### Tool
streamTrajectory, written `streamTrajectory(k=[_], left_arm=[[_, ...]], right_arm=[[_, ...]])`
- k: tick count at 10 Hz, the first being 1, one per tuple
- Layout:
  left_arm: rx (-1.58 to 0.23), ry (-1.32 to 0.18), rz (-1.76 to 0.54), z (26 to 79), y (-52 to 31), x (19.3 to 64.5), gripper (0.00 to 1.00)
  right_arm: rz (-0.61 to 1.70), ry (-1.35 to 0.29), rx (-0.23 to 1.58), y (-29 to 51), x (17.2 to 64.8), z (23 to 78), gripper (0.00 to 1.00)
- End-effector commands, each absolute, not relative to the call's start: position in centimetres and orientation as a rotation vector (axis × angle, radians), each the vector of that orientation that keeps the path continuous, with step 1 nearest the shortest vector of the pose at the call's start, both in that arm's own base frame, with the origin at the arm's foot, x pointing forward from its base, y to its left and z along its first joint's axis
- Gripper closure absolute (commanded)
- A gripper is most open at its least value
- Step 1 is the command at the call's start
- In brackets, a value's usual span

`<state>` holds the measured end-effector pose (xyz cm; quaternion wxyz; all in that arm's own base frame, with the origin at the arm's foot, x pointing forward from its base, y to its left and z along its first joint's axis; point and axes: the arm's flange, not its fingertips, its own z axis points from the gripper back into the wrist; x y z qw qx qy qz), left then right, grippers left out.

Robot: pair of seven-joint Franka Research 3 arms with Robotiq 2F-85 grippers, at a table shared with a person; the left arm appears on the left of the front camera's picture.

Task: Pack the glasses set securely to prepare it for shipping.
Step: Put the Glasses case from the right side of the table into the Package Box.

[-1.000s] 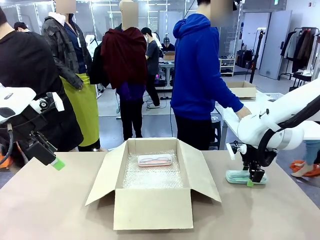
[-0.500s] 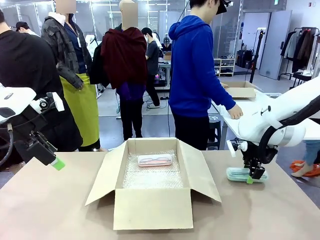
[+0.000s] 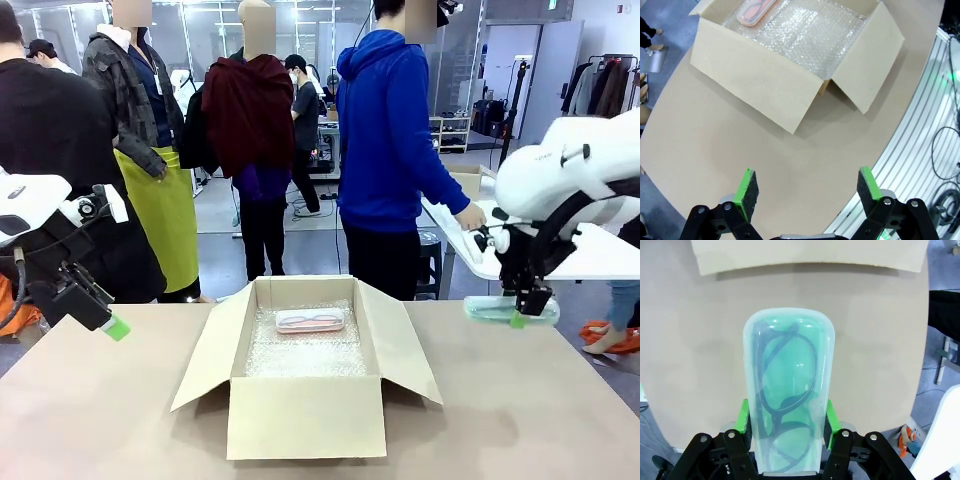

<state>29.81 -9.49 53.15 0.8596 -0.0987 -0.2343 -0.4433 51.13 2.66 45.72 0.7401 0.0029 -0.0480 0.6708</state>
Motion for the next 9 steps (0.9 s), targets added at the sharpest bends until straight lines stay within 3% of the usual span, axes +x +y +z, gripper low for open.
streamTrajectory(k=[1, 5, 9], left_arm=[[-0.219, -0.502, -0.933, 53.2, -9.5, 29.9, 0.00], [-0.219, -0.502, -0.933, 53.2, -9.5, 29.9, 0.00], [-0.219, -0.502, -0.933, 53.2, -9.5, 29.9, 0.00]], right_arm=[[1.460, -0.078, -0.040, 5.6, 51.2, 47.5, 0.71], [1.531, -0.055, -0.066, 17.6, 52.4, 50.4, 0.71], [1.608, -0.037, -0.028, 30.7, 55.2, 49.0, 0.71]])
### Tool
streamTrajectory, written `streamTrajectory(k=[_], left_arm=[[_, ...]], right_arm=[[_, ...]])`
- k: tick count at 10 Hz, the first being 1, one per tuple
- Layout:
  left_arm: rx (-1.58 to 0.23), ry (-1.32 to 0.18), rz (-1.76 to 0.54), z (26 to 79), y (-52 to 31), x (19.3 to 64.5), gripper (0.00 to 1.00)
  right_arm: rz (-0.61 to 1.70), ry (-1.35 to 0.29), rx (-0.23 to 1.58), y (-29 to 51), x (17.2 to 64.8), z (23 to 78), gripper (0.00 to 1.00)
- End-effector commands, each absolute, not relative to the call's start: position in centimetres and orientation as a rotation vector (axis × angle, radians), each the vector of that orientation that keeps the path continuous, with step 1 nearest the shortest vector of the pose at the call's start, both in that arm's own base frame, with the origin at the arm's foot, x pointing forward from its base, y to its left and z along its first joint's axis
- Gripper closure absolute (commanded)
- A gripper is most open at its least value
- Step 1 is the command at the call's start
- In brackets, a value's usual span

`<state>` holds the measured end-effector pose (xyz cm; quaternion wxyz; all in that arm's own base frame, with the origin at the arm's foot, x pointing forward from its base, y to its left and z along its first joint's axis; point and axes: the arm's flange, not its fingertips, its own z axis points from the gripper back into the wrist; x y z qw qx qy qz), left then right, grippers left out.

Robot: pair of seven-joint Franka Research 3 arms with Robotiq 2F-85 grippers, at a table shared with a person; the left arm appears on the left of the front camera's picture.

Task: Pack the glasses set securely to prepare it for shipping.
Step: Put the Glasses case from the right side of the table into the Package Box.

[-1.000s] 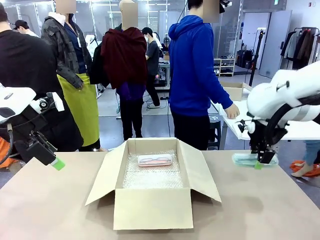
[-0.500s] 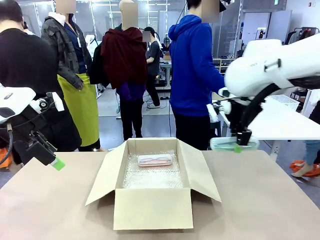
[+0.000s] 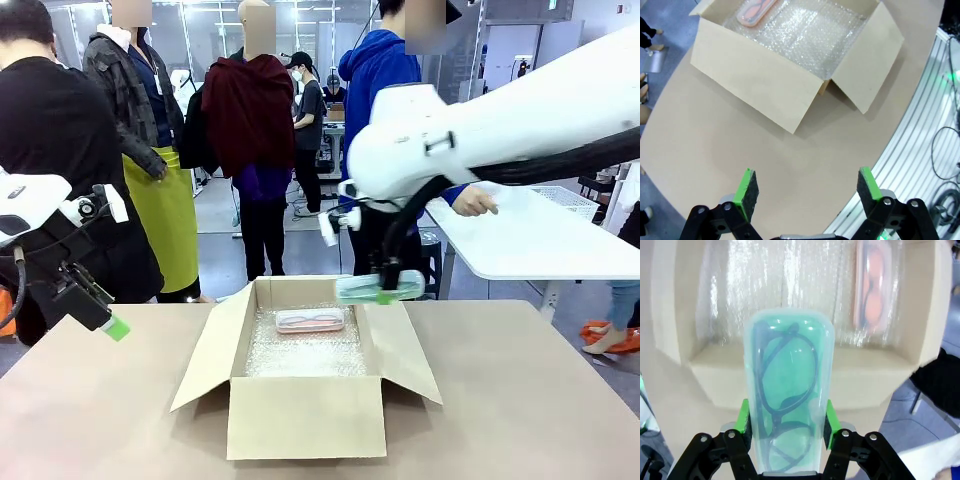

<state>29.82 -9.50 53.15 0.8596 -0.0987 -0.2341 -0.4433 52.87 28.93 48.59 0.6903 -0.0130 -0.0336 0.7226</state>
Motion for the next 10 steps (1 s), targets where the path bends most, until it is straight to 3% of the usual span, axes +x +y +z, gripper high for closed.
streamTrajectory(k=[1, 4, 8, 10], left_arm=[[-0.219, -0.502, -0.933, 53.2, -9.5, 29.9, 0.00], [-0.219, -0.502, -0.933, 53.2, -9.5, 29.9, 0.00], [-0.219, -0.502, -0.933, 53.2, -9.5, 29.9, 0.00], [-0.219, -0.502, -0.933, 53.2, -9.5, 29.9, 0.00]], right_arm=[[1.629, -0.040, -0.059, 33.2, 55.9, 48.1, 0.71], [1.641, -0.097, 0.017, 37.6, 56.6, 45.6, 0.71], [1.695, -0.033, 0.112, 38.3, 56.7, 40.9, 0.71], [1.738, -0.076, 0.149, 38.2, 56.8, 38.4, 0.71]])
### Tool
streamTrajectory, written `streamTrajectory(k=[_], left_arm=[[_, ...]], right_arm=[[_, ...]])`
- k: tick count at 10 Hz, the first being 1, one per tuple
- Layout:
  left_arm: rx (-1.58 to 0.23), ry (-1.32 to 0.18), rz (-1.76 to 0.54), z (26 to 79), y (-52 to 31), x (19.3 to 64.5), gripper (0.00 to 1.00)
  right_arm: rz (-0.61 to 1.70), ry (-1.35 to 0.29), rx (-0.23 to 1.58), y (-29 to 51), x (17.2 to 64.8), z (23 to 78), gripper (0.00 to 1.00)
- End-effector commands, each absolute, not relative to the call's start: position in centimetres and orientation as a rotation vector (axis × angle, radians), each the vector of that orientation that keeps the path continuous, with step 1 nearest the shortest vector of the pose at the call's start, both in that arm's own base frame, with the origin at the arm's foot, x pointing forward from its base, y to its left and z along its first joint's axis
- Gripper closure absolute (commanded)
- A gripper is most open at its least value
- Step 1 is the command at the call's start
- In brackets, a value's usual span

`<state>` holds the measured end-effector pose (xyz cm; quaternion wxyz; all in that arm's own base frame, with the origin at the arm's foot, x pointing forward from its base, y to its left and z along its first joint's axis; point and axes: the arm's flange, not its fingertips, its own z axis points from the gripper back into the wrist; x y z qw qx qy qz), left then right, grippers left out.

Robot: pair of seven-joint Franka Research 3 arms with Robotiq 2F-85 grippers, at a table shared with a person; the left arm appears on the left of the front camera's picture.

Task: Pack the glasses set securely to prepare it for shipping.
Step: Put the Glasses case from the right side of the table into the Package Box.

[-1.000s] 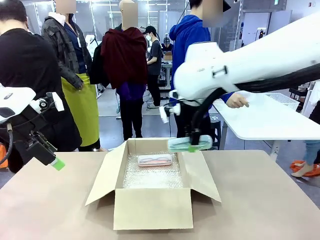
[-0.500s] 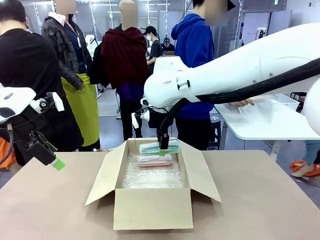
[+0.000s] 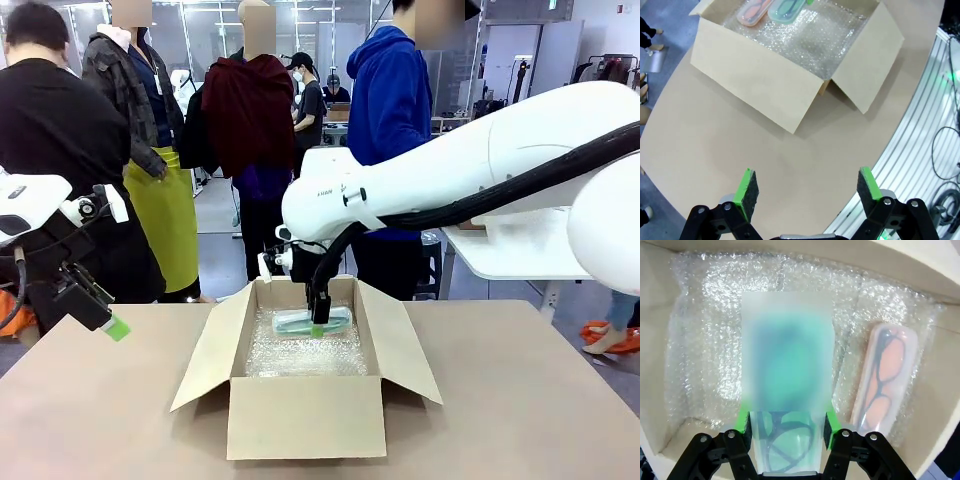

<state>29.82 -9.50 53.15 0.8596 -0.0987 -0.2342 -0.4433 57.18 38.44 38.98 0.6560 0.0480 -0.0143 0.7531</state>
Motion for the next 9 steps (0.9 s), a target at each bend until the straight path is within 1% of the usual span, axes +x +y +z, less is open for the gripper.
streamTrajectory(k=[1, 3, 6, 7, 8, 9], left_arm=[[-0.219, -0.502, -0.933, 53.2, -9.5, 29.9, 0.00], [-0.219, -0.502, -0.933, 53.2, -9.5, 29.9, 0.00], [-0.219, -0.502, -0.933, 53.2, -9.5, 29.9, 0.00], [-0.219, -0.502, -0.933, 53.2, -9.5, 29.9, 0.00], [-0.219, -0.502, -0.933, 53.2, -9.5, 29.9, 0.00], [-0.219, -0.502, -0.933, 53.2, -9.5, 29.9, 0.00]], right_arm=[[1.732, -0.051, 0.151, 38.3, 56.8, 37.0, 0.71], [1.737, -0.015, 0.160, 39.3, 57.1, 34.3, 0.71], [1.722, -0.016, 0.175, 39.6, 57.4, 33.4, 0.71], [1.723, -0.010, 0.174, 39.4, 57.4, 33.6, 0.06], [1.723, -0.021, 0.153, 39.4, 57.2, 34.0, 0.00], [1.724, -0.016, 0.153, 39.3, 57.2, 34.2, 0.00]])
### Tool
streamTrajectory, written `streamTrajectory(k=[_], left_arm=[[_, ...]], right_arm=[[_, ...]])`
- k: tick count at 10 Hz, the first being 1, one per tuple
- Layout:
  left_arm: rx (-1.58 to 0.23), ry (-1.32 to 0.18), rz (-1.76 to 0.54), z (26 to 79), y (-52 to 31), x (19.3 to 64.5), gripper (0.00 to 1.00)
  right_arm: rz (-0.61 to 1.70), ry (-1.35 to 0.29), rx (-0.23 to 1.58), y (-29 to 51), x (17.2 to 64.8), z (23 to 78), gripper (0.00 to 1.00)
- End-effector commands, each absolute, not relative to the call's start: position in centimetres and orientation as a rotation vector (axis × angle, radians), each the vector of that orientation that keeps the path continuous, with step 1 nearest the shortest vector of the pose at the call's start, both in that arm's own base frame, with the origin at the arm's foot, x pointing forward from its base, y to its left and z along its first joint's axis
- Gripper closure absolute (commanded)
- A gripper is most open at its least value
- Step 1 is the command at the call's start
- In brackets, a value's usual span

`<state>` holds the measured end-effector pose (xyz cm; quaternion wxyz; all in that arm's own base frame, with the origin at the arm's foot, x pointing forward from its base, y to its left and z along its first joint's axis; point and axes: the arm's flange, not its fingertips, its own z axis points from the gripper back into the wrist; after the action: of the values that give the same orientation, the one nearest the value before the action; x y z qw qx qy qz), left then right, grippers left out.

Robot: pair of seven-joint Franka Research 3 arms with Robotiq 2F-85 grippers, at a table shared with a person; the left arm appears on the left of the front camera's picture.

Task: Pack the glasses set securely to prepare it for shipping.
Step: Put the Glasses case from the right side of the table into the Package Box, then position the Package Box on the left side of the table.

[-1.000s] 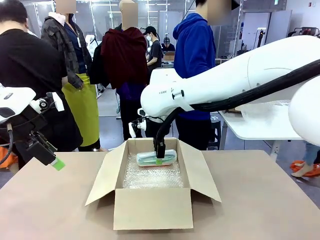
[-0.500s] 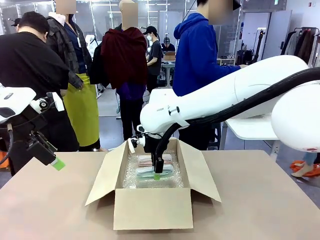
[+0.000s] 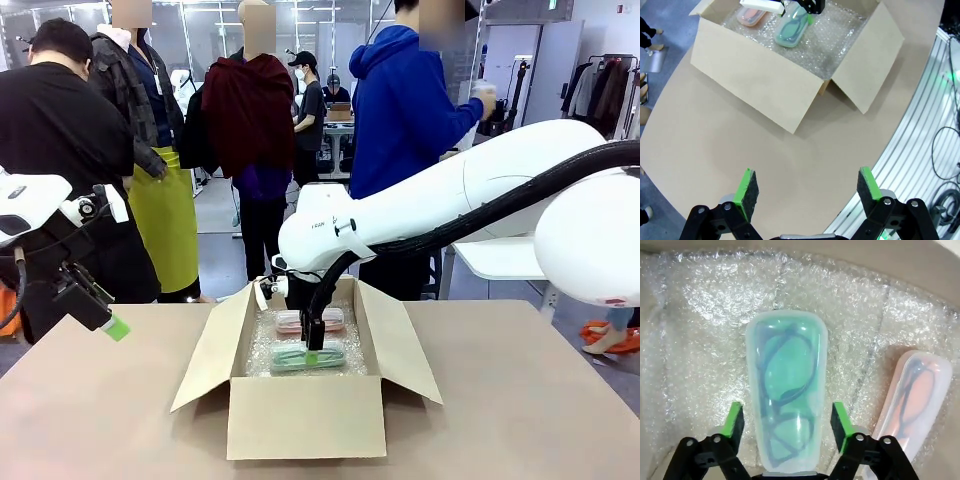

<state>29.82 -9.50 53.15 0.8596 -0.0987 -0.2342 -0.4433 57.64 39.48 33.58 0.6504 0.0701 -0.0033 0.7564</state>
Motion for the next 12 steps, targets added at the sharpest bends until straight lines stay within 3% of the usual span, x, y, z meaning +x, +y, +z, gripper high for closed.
streamTrajectory(k=[1, 4, 5, 12], left_arm=[[-0.219, -0.502, -0.933, 53.19, -9.45, 29.86, 0.00], [-0.219, -0.502, -0.933, 53.19, -9.45, 29.86, 0.00], [-0.219, -0.502, -0.933, 53.19, -9.45, 29.86, 0.00], [-0.219, -0.502, -0.933, 53.19, -9.45, 29.86, 0.00]], right_arm=[[1.716, -0.008, 0.148, 39.18, 57.19, 34.25, 0.00], [1.714, 0.016, 0.075, 38.50, 56.82, 34.85, 0.00], [1.716, -0.015, 0.152, 39.32, 57.75, 34.16, 0.00], [1.716, -0.015, 0.152, 39.32, 57.75, 34.16, 0.00]])
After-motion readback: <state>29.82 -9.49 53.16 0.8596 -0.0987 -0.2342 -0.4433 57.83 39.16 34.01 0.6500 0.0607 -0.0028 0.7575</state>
